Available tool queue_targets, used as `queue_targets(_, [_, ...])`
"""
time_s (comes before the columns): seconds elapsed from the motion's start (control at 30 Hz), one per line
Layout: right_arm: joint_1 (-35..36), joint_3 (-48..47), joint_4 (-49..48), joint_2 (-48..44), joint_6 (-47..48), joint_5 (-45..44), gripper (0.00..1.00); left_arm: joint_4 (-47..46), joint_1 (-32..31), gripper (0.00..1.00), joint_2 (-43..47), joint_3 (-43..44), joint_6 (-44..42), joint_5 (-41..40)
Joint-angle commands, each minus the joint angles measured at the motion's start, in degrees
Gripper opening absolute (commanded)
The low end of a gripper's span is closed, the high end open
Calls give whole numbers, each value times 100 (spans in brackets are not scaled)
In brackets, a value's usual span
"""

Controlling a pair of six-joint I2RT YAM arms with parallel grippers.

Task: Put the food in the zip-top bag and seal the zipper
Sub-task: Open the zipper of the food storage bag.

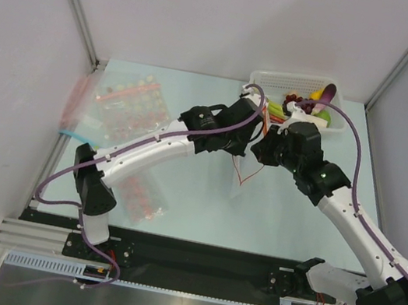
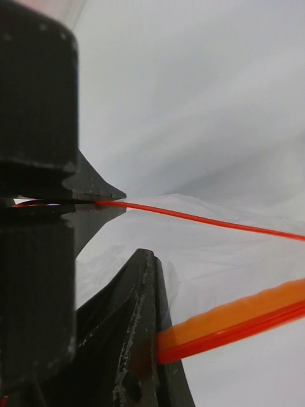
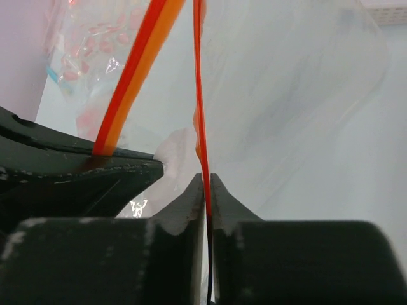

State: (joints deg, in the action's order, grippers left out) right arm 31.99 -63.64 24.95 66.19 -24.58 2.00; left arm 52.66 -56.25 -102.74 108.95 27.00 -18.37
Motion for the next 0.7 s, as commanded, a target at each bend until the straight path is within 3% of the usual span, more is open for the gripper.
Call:
queue_targets(0.0, [-114, 0, 27, -168, -91, -199, 14, 349, -9, 0, -79, 539, -116, -351])
queue_targets(0.27, [-404, 0, 502, 69, -100, -640, 24, 1395, -9, 0, -211, 1330, -292, -1027])
queue_targets(0.4, [-500, 9, 467, 183, -117, -604, 40, 1738, -9, 0, -255, 1524, -310, -1283])
queue_targets(0.67, [-904, -9, 669, 377, -188, -587, 47, 2230, 17, 0, -334, 1516, -222, -1792])
